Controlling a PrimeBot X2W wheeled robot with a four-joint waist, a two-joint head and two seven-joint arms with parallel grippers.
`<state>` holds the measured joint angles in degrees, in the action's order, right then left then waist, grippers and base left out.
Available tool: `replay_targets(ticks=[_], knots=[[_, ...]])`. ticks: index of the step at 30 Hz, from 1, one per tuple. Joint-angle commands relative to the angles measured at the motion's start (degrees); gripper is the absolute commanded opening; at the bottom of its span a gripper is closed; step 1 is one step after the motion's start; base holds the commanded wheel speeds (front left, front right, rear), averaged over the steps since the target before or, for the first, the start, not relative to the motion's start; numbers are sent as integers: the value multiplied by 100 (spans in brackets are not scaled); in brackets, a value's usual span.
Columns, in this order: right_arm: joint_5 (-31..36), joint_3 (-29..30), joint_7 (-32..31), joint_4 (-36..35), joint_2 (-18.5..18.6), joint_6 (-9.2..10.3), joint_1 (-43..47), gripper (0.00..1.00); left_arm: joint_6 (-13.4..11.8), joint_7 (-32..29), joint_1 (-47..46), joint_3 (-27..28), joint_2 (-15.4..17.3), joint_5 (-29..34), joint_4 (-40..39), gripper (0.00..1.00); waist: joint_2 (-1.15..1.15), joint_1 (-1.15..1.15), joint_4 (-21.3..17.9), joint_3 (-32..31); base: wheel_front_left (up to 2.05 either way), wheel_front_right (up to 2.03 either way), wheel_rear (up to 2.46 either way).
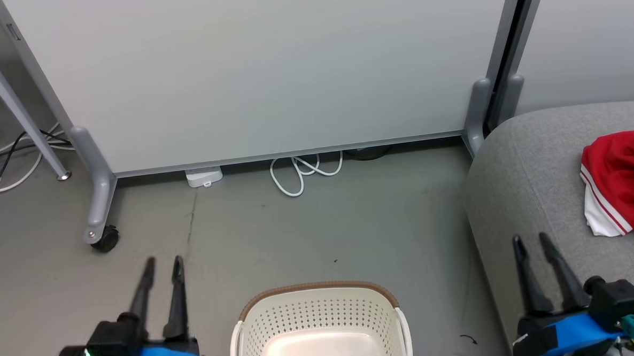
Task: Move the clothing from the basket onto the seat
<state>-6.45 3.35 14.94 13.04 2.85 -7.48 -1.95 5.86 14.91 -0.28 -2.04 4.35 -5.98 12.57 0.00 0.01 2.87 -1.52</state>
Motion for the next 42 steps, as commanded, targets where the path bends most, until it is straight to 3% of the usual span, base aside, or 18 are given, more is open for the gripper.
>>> replay_targets(ticks=[1, 4, 22, 42], knots=[[-22, 12, -11, 1, 1, 0, -16, 0, 1, -11, -17, 13, 0, -22, 2, 0, 0, 0, 0, 0, 0, 0, 0], [-78, 18, -49, 158, -13, 0, 40, 0, 2, -54, 86, 9, -25, -83, 159, 0, 0, 0, -2, 0, 0, 0, 0], [-2079, 86, -538, 127, -7, 0, -79, 0, 41, -546, -91, 213, -52, -2089, 146, 0, 0, 0, -43, 25, 0, 0, 0], [-3862, 150, -978, 105, -1, -1, -193, 0, 78, -980, -244, 390, -75, -3882, 134, 0, 0, 0, -89, 52, 0, 0, 0]])
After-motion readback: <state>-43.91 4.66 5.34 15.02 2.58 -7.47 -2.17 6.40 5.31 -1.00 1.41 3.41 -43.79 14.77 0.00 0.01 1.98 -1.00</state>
